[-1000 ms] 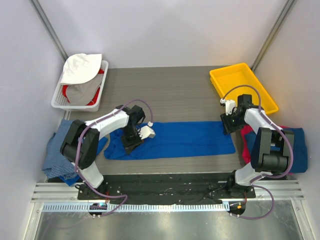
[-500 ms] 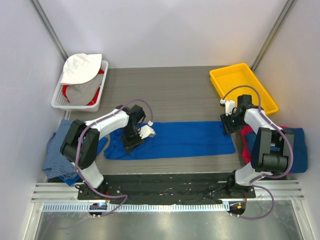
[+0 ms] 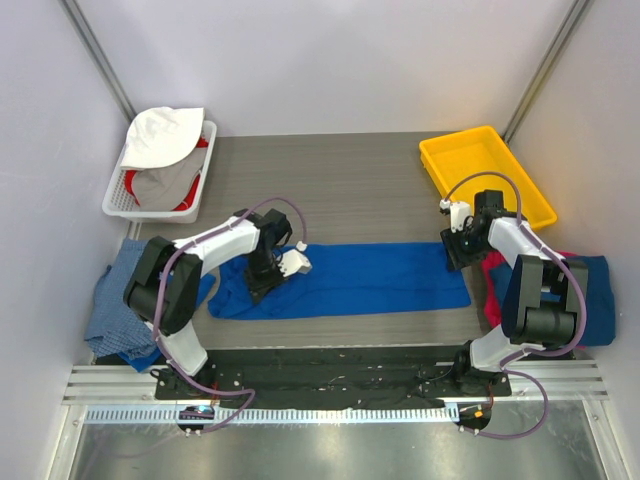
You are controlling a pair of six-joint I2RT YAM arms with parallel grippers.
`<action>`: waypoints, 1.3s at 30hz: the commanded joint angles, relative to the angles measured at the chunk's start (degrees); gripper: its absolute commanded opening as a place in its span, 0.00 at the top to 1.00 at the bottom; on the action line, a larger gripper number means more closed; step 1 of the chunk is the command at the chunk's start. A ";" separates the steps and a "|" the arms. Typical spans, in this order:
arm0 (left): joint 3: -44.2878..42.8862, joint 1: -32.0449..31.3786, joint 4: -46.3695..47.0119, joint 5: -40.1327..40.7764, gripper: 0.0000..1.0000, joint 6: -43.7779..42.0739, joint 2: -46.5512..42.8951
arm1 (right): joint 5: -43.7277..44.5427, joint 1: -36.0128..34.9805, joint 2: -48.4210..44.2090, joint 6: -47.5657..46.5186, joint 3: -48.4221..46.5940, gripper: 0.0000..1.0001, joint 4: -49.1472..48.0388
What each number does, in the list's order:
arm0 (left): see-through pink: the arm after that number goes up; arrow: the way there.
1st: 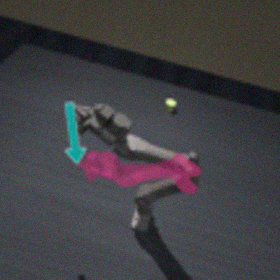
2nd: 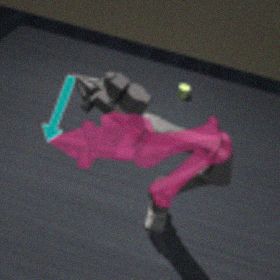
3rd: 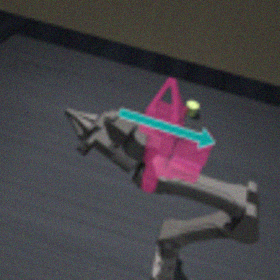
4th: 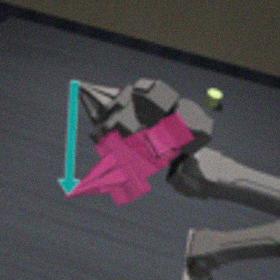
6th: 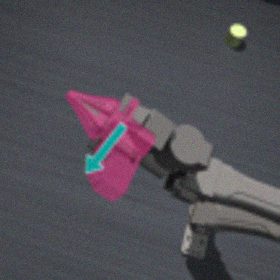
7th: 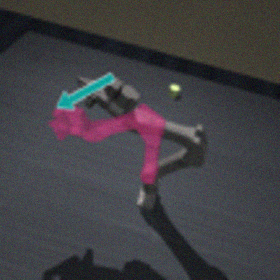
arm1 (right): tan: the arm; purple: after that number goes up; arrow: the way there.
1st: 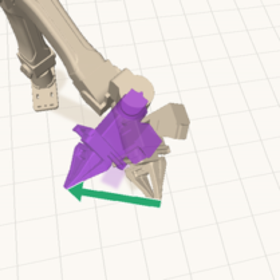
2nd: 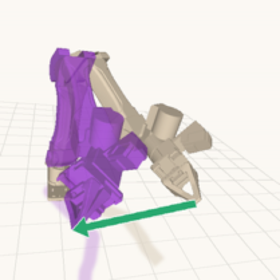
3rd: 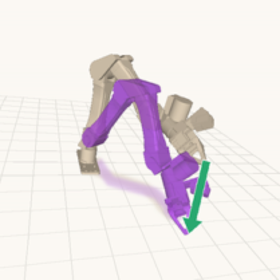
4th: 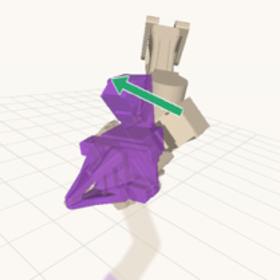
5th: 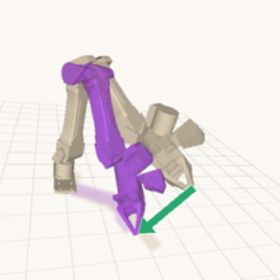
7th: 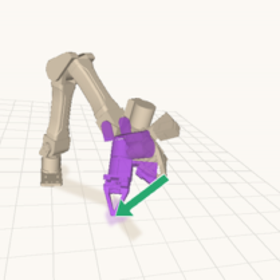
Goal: Fold and stack the t-shirts
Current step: Fold the other side of the tshirt into a rectangle
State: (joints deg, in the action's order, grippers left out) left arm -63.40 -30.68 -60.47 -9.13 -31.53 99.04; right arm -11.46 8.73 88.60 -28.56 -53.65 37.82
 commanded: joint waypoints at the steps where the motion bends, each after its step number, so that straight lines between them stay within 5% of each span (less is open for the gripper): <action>1: -2.78 -0.44 -2.36 -1.86 0.87 0.68 -1.39 | -0.84 -0.29 -1.41 -0.54 0.30 0.58 -0.21; 12: -2.26 -2.37 -3.96 -1.69 0.80 1.91 -5.00 | -1.63 -0.29 -0.27 0.08 0.12 0.58 -0.73; 22: -0.42 -3.77 -4.74 -2.13 0.99 2.17 -5.35 | -0.58 -0.29 -1.67 -0.54 1.00 0.59 -0.73; 33: 2.84 -6.59 -7.65 -0.02 1.00 1.82 -6.32 | -0.93 -0.29 -1.41 -0.18 0.56 0.59 -0.65; 36: 3.01 -6.68 -7.39 1.21 0.82 1.82 -6.41 | -0.93 -0.29 -1.50 -0.19 0.56 0.59 -0.65; 39: 2.84 -6.68 -6.42 2.88 0.81 1.82 -6.58 | -1.02 -0.29 -1.58 -0.27 0.47 0.59 -0.56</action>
State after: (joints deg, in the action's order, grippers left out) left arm -60.55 -37.15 -65.87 -8.58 -29.80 94.94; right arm -11.92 8.73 88.64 -28.53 -52.49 37.78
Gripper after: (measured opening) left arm 0.190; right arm 0.410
